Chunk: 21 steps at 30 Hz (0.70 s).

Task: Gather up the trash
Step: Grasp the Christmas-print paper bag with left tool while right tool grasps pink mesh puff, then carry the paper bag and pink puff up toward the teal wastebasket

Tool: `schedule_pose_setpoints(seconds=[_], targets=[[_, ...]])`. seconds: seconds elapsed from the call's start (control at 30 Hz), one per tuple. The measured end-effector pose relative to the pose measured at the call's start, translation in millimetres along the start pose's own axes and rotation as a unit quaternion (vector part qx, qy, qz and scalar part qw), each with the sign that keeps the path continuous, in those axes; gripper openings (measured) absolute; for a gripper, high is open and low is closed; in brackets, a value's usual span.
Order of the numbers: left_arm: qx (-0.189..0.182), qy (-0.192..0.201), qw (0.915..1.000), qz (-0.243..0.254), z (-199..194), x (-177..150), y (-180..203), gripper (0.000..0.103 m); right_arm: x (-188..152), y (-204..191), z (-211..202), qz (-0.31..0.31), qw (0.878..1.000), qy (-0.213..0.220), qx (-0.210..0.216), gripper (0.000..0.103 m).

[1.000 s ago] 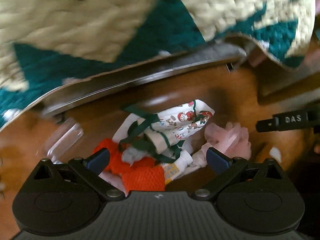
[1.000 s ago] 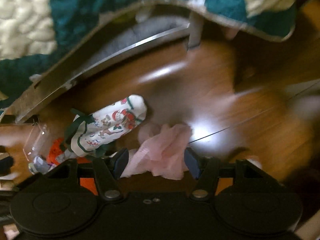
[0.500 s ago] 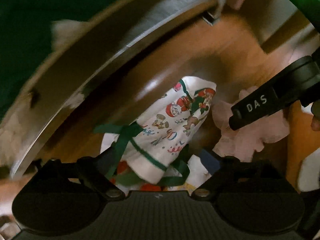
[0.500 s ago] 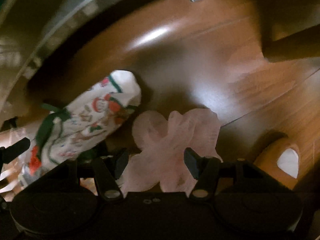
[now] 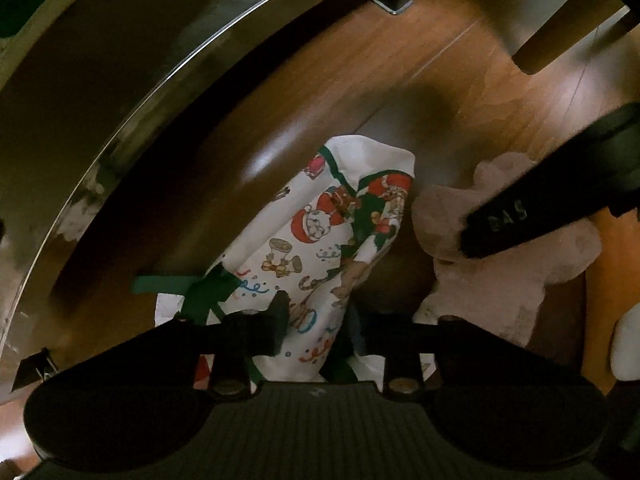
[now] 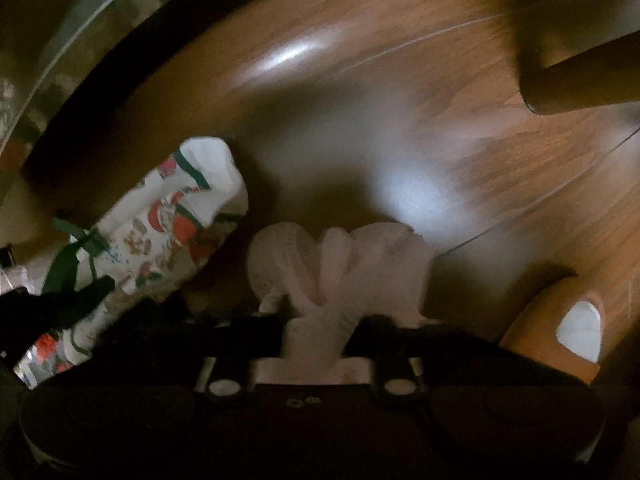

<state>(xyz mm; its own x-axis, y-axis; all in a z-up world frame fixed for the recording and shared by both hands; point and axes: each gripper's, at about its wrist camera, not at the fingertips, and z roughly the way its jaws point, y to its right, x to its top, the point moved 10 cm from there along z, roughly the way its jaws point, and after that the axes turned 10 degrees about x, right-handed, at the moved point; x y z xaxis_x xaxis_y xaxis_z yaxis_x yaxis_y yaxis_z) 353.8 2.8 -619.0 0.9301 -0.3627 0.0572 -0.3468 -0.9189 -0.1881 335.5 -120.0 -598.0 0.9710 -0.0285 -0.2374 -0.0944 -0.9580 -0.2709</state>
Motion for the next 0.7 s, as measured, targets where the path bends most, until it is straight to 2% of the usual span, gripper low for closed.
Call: schedule_pose_setpoints(seconds=[0.1, 0.23, 0.33, 0.43, 0.7], targets=[[-0.002, -0.003, 0.9999, -0.010, -1.9, 2.4, -1.7, 0.016, -1.6, -0.8, -7.8, -0.019, 1.000, 0.003, -0.010, 0.012], [-0.003, 0.000, 0.9997, -0.025, -11.3, 5.4, -6.0, 0.013, 0.7, -2.7, -27.1, -0.026, 0.999, 0.021, -0.027, 0.010], [-0.015, -0.001, 0.9978, -0.065, -26.6, 7.3, -15.1, 0.012, 2.6, -6.5, -53.9, -0.025, 0.998, 0.040, -0.032, 0.009], [-0.034, 0.009, 0.9940, -0.104, -51.6, 7.8, -23.1, 0.011, -1.1, -14.9, -82.9, -0.037, 0.997, 0.060, -0.037, 0.009], [-0.033, 0.041, 0.9874, -0.149, -135.2, 1.1, -45.3, 0.010, -29.8, -44.8, -164.9, -0.108, 0.987, 0.112, -0.046, 0.009]])
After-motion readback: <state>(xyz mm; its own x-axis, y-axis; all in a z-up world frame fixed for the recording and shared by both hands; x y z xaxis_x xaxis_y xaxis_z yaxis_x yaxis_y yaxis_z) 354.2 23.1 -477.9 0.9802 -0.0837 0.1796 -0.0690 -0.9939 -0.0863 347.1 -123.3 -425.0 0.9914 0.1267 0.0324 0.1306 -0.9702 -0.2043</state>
